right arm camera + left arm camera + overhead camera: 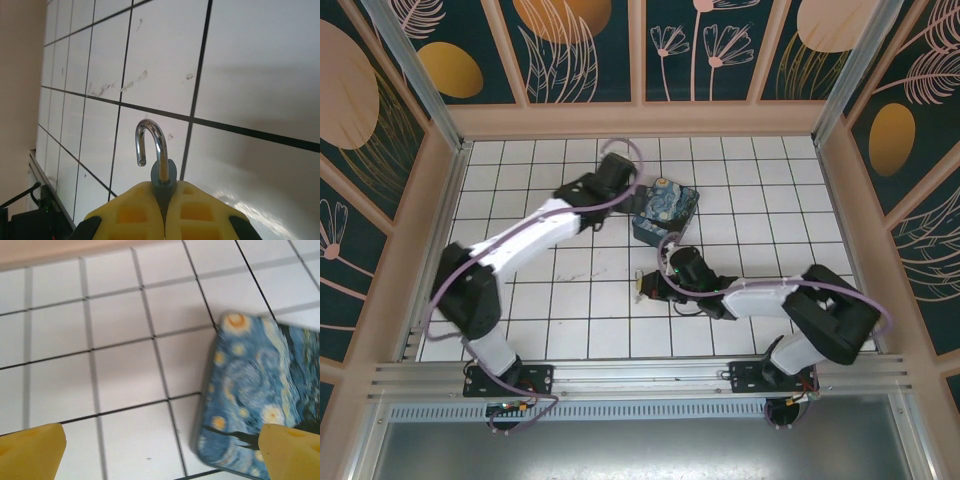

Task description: Unlock a padlock with a key

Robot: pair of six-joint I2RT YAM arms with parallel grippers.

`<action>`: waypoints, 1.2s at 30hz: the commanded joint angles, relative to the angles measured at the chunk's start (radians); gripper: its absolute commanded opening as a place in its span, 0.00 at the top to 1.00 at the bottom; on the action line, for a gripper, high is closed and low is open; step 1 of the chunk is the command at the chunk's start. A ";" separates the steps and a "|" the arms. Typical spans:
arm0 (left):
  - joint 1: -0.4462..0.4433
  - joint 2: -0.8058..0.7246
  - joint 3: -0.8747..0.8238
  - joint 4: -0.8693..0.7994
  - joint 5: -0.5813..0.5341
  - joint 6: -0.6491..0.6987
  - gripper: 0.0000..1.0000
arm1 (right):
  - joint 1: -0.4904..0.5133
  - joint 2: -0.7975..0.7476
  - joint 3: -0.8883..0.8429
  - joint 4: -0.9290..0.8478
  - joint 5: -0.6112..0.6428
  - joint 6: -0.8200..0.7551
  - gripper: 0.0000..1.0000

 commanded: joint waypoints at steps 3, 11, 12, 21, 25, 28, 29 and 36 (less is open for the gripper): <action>0.065 -0.192 -0.169 0.071 0.058 -0.083 0.02 | 0.005 0.091 0.051 0.086 0.048 0.025 1.00; 0.102 -0.331 -0.321 0.138 0.088 -0.168 0.02 | -0.081 -0.005 -0.046 0.005 0.063 0.021 0.43; 0.105 -0.343 -0.328 0.142 0.080 -0.174 0.02 | -0.094 -0.046 -0.061 -0.025 0.067 0.017 0.35; 0.142 -0.427 -0.379 0.191 -0.035 -0.172 0.02 | -0.298 -0.507 0.057 -0.518 0.181 -0.149 0.01; 0.151 -0.468 -0.426 0.279 -0.137 -0.133 0.01 | -0.440 -0.562 0.202 -0.698 0.348 -0.290 0.01; 0.152 -0.519 -0.528 0.428 -0.244 -0.041 0.01 | -0.562 -0.558 0.250 -0.694 0.442 -0.349 0.01; 0.152 -0.545 -0.582 0.517 -0.261 0.033 0.02 | -0.599 -0.551 0.252 -0.676 0.475 -0.359 0.01; 0.217 -0.612 -0.831 0.866 -0.440 0.268 0.01 | -0.749 -0.445 0.208 -0.479 0.528 -0.493 0.01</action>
